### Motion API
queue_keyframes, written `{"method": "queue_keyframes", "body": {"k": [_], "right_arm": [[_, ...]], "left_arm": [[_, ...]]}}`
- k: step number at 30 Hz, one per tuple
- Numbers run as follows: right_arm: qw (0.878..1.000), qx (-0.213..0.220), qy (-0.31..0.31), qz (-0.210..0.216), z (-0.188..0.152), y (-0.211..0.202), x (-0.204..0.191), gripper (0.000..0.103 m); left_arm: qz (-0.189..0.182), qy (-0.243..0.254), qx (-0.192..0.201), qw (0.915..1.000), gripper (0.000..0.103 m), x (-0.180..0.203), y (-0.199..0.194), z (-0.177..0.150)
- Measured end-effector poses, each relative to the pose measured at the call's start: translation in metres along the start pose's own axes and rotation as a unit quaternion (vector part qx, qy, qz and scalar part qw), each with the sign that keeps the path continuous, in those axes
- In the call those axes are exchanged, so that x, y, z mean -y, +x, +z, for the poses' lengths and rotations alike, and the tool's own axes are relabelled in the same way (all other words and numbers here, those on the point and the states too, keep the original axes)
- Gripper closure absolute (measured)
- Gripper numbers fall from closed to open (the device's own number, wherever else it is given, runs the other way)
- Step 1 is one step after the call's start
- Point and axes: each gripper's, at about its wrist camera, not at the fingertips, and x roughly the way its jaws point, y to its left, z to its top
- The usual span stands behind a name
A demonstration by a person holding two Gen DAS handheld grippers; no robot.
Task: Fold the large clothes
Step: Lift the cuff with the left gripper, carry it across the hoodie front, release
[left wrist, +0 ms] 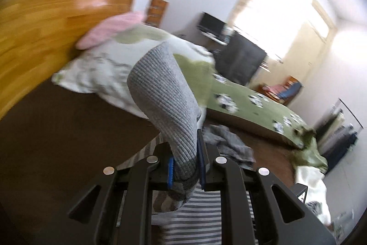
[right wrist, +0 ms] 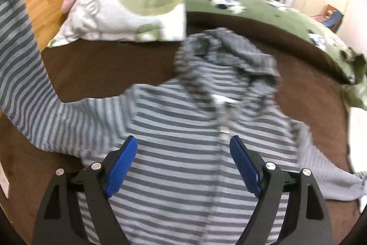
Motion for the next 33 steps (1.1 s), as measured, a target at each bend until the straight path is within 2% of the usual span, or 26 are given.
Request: {"method": "queue_keyframes", "body": {"k": [5, 8, 10, 13, 16, 19, 23, 27, 28, 29, 30, 31, 32, 33], "right_arm": [[0.998, -0.007, 0.038, -0.045, -0.028, -0.027, 0.08, 0.017], [0.996, -0.018, 0.059, -0.069, -0.047, -0.033, 0.126, 0.017], [0.994, -0.024, 0.071, -0.08, -0.058, -0.034, 0.15, 0.017], [0.991, -0.034, 0.085, -0.101, -0.078, -0.033, 0.185, 0.017], [0.988, -0.047, 0.1, -0.11, -0.093, -0.031, 0.212, 0.017], [0.987, -0.058, 0.101, -0.114, -0.111, -0.025, 0.233, 0.017], [0.984, -0.07, 0.094, -0.132, -0.131, -0.018, 0.252, 0.017], [0.981, -0.074, 0.106, -0.144, -0.147, -0.016, 0.269, 0.017], [0.98, -0.076, 0.109, -0.147, -0.15, -0.017, 0.272, 0.017], [0.979, -0.078, 0.112, -0.15, -0.152, -0.017, 0.275, 0.017], [0.978, -0.08, 0.116, -0.154, -0.154, -0.018, 0.278, 0.017], [0.977, -0.08, 0.121, -0.156, -0.157, -0.02, 0.281, 0.017], [0.976, -0.08, 0.123, -0.158, -0.158, -0.023, 0.283, 0.017], [0.975, -0.08, 0.126, -0.165, -0.16, -0.027, 0.286, 0.017]], "left_arm": [[-0.058, 0.036, -0.017, 0.9975, 0.085, 0.09, 0.029, -0.023], [-0.101, 0.04, -0.028, 0.9936, 0.086, 0.143, 0.044, -0.046], [-0.116, 0.048, -0.032, 0.9916, 0.086, 0.181, 0.057, -0.067], [-0.116, 0.052, -0.031, 0.9915, 0.088, 0.218, 0.076, -0.099], [-0.121, 0.043, -0.056, 0.9901, 0.088, 0.244, 0.107, -0.142], [-0.116, 0.059, -0.079, 0.9884, 0.088, 0.267, 0.134, -0.181], [-0.102, 0.079, -0.107, 0.9858, 0.088, 0.284, 0.168, -0.237], [-0.103, 0.097, -0.132, 0.9811, 0.088, 0.293, 0.185, -0.261], [-0.1, 0.112, -0.135, 0.9793, 0.085, 0.298, 0.188, -0.267], [-0.098, 0.127, -0.137, 0.9776, 0.067, 0.302, 0.188, -0.273], [-0.1, 0.147, -0.14, 0.974, 0.045, 0.31, 0.188, -0.278], [-0.1, 0.161, -0.136, 0.9724, 0.036, 0.315, 0.185, -0.281], [-0.102, 0.179, -0.126, 0.9704, 0.019, 0.322, 0.179, -0.283], [-0.104, 0.189, -0.122, 0.9688, 0.006, 0.326, 0.176, -0.283]]}}
